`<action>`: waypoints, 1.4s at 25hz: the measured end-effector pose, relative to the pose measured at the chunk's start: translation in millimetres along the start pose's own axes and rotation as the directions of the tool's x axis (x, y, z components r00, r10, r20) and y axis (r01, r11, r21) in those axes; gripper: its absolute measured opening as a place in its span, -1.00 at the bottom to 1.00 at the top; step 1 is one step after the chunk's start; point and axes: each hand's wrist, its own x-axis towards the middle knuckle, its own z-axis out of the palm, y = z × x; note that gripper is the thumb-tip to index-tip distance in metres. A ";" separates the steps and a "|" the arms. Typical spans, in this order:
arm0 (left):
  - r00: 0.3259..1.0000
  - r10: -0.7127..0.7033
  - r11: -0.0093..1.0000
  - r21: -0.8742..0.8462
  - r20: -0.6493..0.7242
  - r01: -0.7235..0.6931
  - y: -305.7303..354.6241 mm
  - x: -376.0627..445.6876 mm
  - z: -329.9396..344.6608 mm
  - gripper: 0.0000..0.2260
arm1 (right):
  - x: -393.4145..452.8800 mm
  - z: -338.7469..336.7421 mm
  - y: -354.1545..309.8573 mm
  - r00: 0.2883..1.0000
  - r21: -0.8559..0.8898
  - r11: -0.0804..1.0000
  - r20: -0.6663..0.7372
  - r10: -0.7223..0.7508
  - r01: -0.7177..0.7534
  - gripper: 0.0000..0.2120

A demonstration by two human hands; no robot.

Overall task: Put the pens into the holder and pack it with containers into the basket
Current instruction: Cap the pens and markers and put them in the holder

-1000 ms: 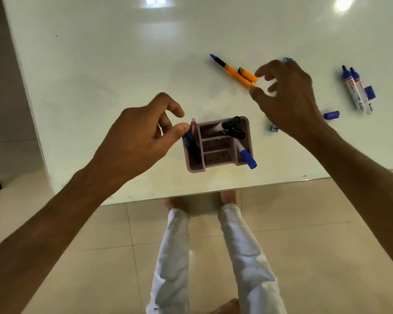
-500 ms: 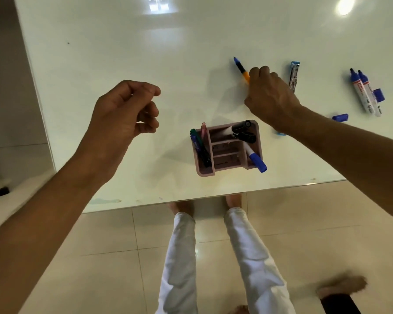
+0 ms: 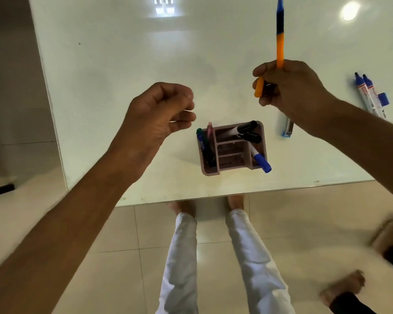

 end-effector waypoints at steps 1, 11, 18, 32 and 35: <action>1.000 0.023 0.998 0.062 0.021 -0.024 1.5 -1.1 6.1 -0.93 | -10.7 6.7 -5.8 0.999 0.035 0.999 0.031 -0.038 0.037 -0.71; 1.000 0.013 0.982 0.187 0.007 -0.014 10.1 -9.4 40.7 -0.73 | -68.7 44.6 -8.6 0.961 -0.188 0.943 0.048 -0.272 0.276 -0.76; 0.993 0.049 0.971 0.227 0.106 -0.072 3.5 -7.2 35.9 -0.72 | -72.9 37.7 -1.4 0.952 -0.354 0.900 -0.075 -0.298 0.254 -0.76; 0.980 -0.197 0.865 -0.467 0.021 0.184 0.5 -0.5 23.6 -0.94 | -135.3 26.6 -1.5 0.932 -0.628 0.709 0.072 -0.356 0.320 -0.60; 0.986 -0.168 0.841 -0.520 0.009 0.148 0.9 -0.5 23.9 -0.93 | -137.1 27.4 6.0 0.914 -0.699 0.611 0.158 -0.374 0.371 -0.65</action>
